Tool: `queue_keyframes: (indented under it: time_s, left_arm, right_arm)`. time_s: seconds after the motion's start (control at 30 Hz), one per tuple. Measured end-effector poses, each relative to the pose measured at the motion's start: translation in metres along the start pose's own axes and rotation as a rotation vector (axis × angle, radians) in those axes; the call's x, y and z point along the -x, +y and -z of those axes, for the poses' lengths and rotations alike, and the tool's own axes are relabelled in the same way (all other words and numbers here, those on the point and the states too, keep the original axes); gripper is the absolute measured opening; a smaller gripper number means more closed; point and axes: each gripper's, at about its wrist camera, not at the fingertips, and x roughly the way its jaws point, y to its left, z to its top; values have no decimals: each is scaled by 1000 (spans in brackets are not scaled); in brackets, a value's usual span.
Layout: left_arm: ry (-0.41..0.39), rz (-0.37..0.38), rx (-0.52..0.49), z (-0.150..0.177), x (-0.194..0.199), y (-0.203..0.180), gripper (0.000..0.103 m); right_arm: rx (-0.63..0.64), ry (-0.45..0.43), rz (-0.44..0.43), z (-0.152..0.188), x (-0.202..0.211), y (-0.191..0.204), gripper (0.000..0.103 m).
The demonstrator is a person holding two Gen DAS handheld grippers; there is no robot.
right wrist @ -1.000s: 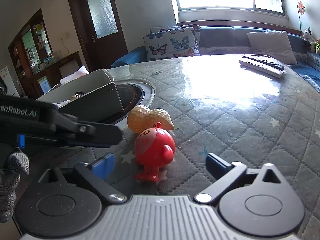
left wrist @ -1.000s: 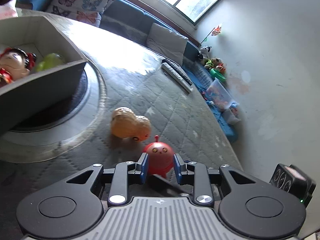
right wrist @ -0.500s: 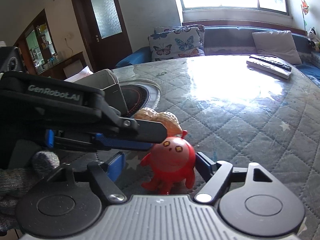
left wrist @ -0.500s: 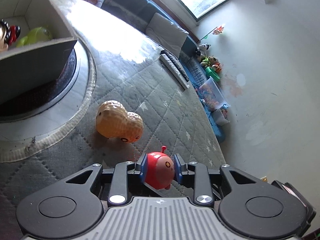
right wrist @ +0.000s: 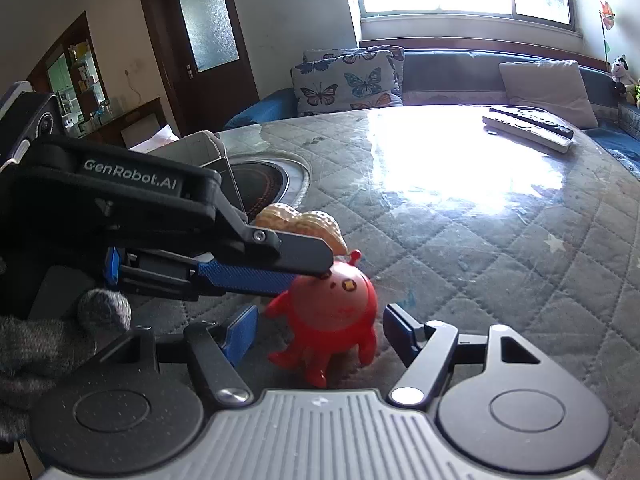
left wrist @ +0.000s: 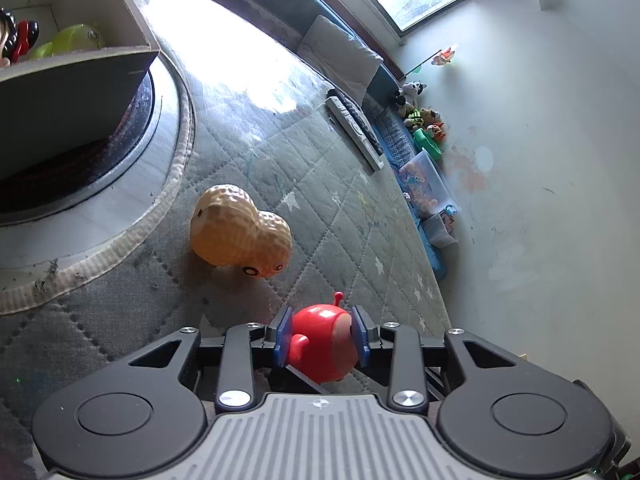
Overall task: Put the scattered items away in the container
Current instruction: 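Close the left tool on the red round figure, then lift the red figure with the left tool and carry it over the box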
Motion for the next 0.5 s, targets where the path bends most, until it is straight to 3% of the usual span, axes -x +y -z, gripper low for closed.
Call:
queue_keyframes:
  time_s: [0.1, 0.33, 0.5]
  left_arm:
    - [6, 2, 5, 2, -4, -1, 40]
    - [-4, 3, 12, 7, 2, -3, 39]
    - [-53, 2, -10, 14, 25, -6, 39]
  right_arm:
    - [2, -1, 5, 1, 0, 0, 62]
    - [19, 5, 14, 1, 3, 6, 62]
    - [61, 0, -6, -3, 10, 21, 62]
